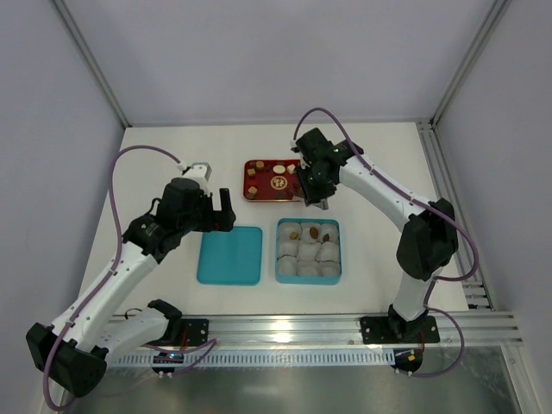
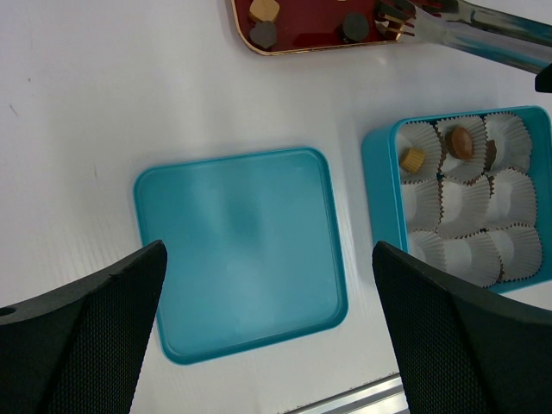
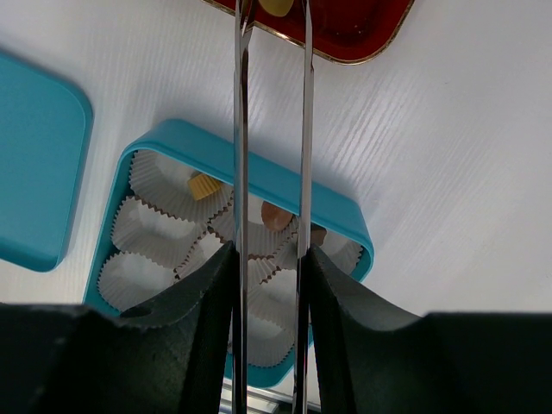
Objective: Pack the chocolate
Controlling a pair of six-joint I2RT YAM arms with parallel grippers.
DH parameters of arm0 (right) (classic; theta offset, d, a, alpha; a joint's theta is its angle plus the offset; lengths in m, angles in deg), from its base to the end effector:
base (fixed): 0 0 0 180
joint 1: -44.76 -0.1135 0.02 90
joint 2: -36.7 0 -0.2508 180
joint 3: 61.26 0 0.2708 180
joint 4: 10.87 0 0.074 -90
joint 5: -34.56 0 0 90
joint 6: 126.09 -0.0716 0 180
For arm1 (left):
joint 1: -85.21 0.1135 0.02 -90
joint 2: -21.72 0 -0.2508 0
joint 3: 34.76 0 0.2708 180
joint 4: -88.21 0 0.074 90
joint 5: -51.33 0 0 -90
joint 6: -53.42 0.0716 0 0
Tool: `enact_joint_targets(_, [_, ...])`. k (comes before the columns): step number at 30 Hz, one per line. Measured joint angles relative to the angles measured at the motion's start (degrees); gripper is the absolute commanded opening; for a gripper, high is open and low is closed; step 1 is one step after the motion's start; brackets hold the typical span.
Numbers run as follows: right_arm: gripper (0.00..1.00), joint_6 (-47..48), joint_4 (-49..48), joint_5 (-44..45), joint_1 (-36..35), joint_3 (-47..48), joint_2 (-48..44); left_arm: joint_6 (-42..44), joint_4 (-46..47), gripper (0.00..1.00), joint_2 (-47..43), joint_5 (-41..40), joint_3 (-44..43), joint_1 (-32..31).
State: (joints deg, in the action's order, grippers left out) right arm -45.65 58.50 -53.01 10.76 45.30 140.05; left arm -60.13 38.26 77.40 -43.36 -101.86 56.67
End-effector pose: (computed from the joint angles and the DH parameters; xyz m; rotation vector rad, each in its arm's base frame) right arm 0.3392 0.2251 0.2396 -0.5670 2.6759 0.1604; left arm 0.2292 -0.1180 0.2837 0.0541 2.2704 -0.3970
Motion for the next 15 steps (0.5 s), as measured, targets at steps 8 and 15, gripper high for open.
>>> enact_joint_targets(8, [0.39, 0.2, -0.2, -0.3, 0.2, -0.2, -0.3, 0.0, 0.0, 1.0, 0.0, 0.0, 0.0, 0.0])
enact_joint_targets(15, [0.34, 0.3, -0.8, -2.4, 1.7, -0.2, -0.3, 0.0, 0.0, 1.0, 0.0, 0.0, 0.0, 0.0])
